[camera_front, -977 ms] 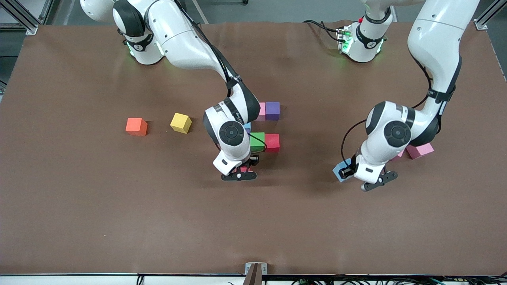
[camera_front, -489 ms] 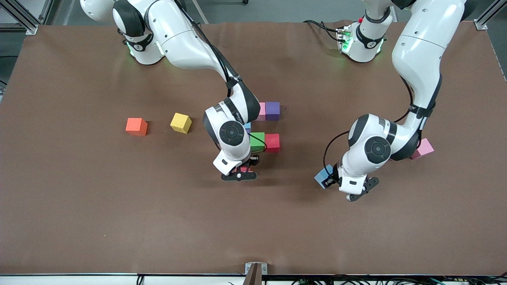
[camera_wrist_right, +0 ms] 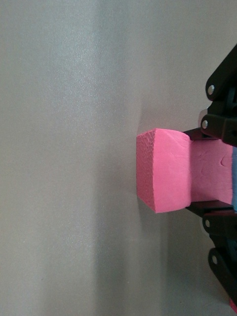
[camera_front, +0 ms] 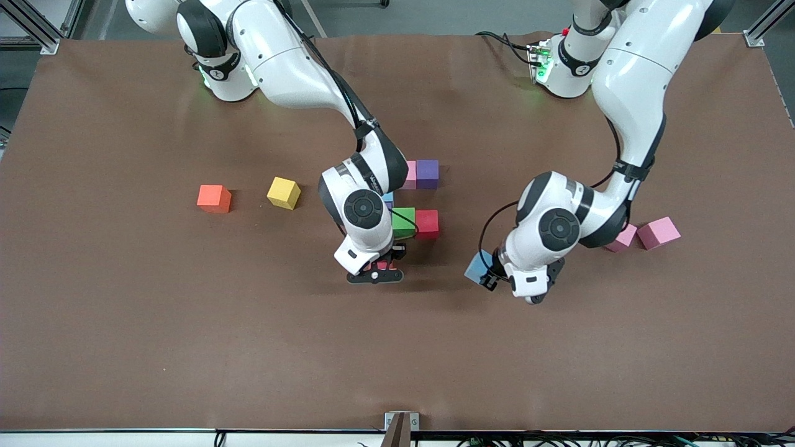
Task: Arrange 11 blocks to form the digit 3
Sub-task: 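Place red with the right gripper while the left gripper carries cyan, then lower cyan beside red with the left gripper while the right gripper withdraws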
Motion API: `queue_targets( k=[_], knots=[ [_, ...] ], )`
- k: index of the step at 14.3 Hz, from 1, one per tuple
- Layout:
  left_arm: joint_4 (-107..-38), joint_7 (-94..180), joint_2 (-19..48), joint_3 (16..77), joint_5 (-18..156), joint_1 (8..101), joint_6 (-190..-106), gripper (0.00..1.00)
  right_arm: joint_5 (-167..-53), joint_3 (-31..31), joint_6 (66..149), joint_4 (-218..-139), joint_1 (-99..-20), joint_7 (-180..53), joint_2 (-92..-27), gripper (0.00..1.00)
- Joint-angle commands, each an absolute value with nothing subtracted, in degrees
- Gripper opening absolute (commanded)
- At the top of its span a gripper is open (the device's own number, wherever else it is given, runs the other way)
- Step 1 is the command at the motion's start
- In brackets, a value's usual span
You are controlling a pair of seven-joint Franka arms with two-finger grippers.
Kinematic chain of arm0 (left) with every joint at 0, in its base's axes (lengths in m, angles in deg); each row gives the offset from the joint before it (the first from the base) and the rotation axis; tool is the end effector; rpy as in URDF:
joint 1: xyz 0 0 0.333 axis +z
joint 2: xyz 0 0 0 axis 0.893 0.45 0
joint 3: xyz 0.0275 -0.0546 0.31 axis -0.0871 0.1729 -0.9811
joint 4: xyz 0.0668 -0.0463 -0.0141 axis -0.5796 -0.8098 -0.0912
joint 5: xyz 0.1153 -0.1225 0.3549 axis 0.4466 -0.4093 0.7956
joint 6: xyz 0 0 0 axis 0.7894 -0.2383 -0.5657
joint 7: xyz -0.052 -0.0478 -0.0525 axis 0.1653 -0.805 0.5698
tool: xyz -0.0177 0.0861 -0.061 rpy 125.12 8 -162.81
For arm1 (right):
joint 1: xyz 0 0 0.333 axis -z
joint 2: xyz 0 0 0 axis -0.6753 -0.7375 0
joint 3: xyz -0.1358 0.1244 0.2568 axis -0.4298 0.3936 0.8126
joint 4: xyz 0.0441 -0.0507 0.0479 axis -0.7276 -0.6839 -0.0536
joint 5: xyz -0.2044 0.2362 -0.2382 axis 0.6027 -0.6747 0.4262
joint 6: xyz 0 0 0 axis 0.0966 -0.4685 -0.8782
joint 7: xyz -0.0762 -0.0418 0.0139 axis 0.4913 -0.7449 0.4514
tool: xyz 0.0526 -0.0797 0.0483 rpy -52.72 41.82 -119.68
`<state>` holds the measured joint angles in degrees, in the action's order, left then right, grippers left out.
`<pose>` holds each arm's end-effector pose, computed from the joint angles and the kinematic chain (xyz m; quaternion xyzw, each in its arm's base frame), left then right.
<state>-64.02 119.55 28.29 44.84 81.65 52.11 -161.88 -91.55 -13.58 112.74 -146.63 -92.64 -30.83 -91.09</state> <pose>0.6328 -0.3003 0.2468 0.8802 0.4699 -0.0439 0.0509 0.6020 0.4716 0.2207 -0.9998 -0.0168 -0.0024 0.0100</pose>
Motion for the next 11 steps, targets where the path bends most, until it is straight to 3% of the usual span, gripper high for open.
queue_targets(
  k=[1, 6, 7, 8, 11],
  knots=[
    [-60.9, 126.9, 30.4, 44.1, 80.8, 49.3, -160.5, 0.19, -90.9, -13.4, 112.3, -150.1, -93.4, -30.8, -88.6, 0.15],
    [-54.5, 143.0, 33.9, 43.8, 81.0, 46.7, -158.7, 0.19, -90.7, -13.5, 111.6, -150.1, -93.3, -31.1, -88.6, 0.42],
    [-53.6, 144.9, 34.4, 43.4, 80.9, 46.3, -158.2, 0.19, -90.7, -13.5, 111.6, -150.1, -93.3, -31.3, -88.6, 0.76],
    [-53.2, 146.7, 34.5, 43.3, 81.0, 45.7, -158.0, 0.19, -90.6, -13.5, 111.7, -150.1, -93.4, -31.3, -88.6, 1.0],
    [-53.0, 148.2, 35.0, 42.2, 80.9, 43.8, -157.6, 0.2, -90.6, -13.5, 111.7, -150.0, -93.4, -31.3, -88.6, 1.0]
  ],
)
